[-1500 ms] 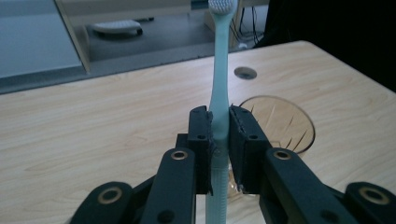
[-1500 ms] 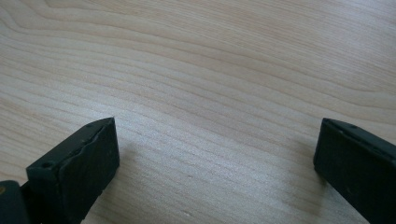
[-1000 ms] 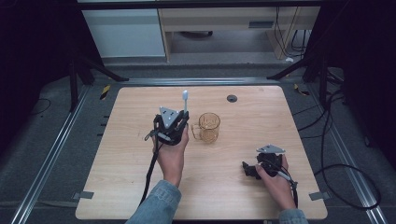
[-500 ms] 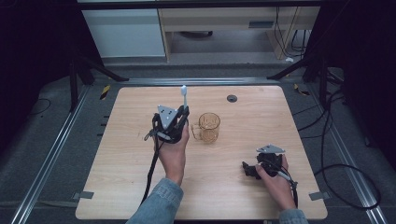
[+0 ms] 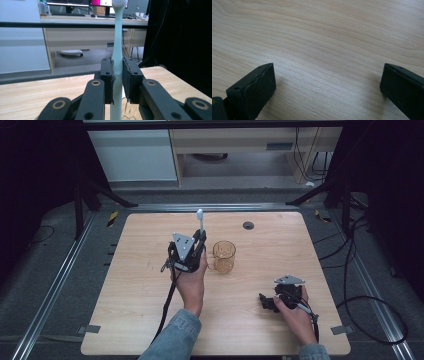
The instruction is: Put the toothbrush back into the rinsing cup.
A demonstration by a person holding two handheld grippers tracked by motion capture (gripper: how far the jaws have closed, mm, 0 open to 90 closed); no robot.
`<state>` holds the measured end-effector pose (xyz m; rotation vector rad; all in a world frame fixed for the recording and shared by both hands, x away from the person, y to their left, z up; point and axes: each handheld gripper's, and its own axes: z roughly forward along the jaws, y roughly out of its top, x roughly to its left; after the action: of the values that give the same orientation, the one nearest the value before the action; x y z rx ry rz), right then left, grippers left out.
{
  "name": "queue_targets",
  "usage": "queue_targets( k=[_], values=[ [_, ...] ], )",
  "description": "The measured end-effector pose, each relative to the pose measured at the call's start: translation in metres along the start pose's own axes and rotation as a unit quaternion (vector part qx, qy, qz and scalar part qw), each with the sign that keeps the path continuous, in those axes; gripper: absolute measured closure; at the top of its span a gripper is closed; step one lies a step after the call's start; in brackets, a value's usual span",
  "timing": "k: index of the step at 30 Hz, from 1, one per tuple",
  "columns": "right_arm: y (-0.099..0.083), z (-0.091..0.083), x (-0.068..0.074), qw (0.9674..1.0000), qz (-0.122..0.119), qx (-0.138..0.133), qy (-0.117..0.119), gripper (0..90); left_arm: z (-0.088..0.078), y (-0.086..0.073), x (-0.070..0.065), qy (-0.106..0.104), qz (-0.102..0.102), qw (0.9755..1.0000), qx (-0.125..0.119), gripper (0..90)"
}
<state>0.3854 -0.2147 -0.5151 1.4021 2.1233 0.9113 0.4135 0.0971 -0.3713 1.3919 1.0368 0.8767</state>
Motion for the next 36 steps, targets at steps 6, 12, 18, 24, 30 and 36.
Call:
queue_targets(
  k=[6, 12, 18, 24, 30, 36],
  values=[
    [0.0, 0.0, 0.0, 1.0, -0.001, 0.0, 0.0, 0.6, 0.004, 0.0, 0.001, -0.006, 0.004, 0.9999, -0.014, 78.8],
    [0.0, 0.0, 0.0, 1.0, -0.001, 0.0, 0.001, 0.6, 0.014, -0.007, 0.003, -0.007, 0.006, 0.9998, -0.015, 78.8],
    [0.0, 0.0, 0.0, 1.0, 0.0, 0.0, 0.002, 0.6, 0.018, -0.012, 0.005, -0.005, 0.007, 0.9995, -0.03, 78.9],
    [0.0, 0.0, 0.0, 1.0, -0.001, -0.001, 0.001, 0.6, 0.021, -0.019, 0.002, -0.001, 0.007, 0.9994, -0.033, 78.8],
    [0.0, 0.0, 0.0, 1.0, 0.0, 0.0, 0.002, 0.6, 0.021, -0.022, -0.004, 0.008, 0.008, 0.9993, -0.035, 78.8],
    [0.0, 0.0, 0.0, 1.0, -0.002, -0.001, 0.001, 0.6, 0.021, -0.024, -0.01, 0.017, 0.016, 0.9987, -0.045, 78.8]
  ],
)
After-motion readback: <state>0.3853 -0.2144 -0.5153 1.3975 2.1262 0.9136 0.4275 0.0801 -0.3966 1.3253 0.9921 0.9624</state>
